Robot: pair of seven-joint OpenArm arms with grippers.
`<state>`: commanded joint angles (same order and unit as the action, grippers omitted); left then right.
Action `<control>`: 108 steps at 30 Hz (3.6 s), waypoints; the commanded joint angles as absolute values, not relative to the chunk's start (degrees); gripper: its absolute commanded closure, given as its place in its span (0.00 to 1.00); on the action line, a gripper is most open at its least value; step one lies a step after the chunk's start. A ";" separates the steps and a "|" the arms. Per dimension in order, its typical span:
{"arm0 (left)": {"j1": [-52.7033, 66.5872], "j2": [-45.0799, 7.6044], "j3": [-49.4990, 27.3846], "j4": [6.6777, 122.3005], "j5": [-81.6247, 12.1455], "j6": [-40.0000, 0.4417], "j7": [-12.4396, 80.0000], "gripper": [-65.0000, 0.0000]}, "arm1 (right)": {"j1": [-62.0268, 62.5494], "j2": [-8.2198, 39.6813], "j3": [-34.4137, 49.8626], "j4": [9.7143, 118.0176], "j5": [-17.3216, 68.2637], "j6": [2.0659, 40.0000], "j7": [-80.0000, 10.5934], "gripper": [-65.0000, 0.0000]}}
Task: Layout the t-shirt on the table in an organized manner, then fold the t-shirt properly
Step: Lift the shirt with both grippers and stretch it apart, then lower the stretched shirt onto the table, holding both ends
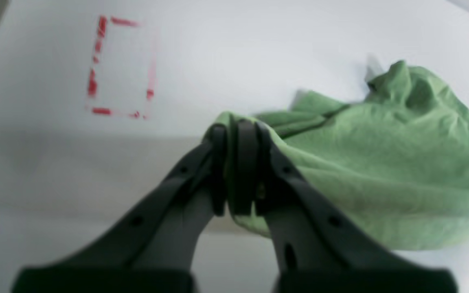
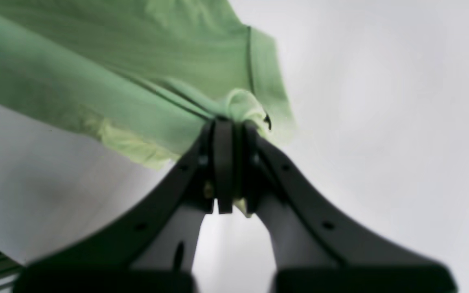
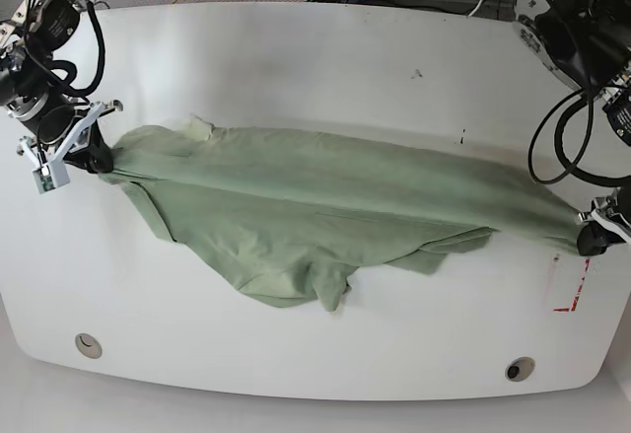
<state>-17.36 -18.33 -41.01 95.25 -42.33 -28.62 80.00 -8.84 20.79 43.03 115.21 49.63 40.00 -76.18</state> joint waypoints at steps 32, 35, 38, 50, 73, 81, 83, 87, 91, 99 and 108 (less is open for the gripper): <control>-10.59 -16.92 -36.35 94.81 -44.09 -22.81 80.00 0.53 | -14.11 18.51 43.03 115.03 49.36 40.00 -76.18 1.00; -10.07 -16.84 -36.26 94.81 -44.09 -19.38 80.00 0.41 | -14.11 18.51 43.03 115.03 49.36 40.00 -76.18 1.00; -9.01 -16.84 -36.35 94.81 -44.44 -19.12 80.00 0.37 | -14.11 18.51 43.03 115.03 49.36 40.00 -76.18 1.00; 0.48 -16.84 -36.35 94.90 -44.53 -23.96 80.00 0.37 | -14.11 18.51 42.95 115.03 49.45 40.00 -76.18 1.00; 5.93 -17.54 -27.56 85.41 -40.92 -23.87 69.49 0.37 | -14.11 18.51 42.95 114.95 49.45 40.00 -76.18 1.00; 5.93 -15.34 -26.86 85.41 -39.60 -23.87 69.67 0.37 | -14.02 18.51 42.95 114.95 49.45 40.00 -76.18 1.00; 5.93 -15.25 -25.71 85.49 -39.96 -23.87 69.76 0.37 | -13.58 18.51 43.03 114.95 49.45 40.00 -76.18 1.00; 6.02 -15.25 -23.52 85.49 -39.96 -23.87 69.76 0.42 | -13.32 18.51 43.03 114.95 49.45 40.00 -76.18 1.00; 6.02 -15.25 -23.16 85.58 -39.96 -23.87 69.76 0.66 | -13.32 18.51 43.03 114.95 49.45 40.00 -76.18 1.00; 5.05 -15.08 -23.52 86.11 -40.04 -23.87 69.76 0.96 | -13.32 18.51 43.03 114.95 49.45 40.00 -76.18 1.00; 3.74 -15.25 -28.88 97.89 -44.97 -23.87 73.36 1.00 | -11.12 18.51 43.12 114.95 49.36 40.00 -76.18 1.00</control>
<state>3.74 -15.25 -28.88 97.89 -44.97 -23.87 73.36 -11.12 18.51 43.12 114.95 49.36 40.00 -76.18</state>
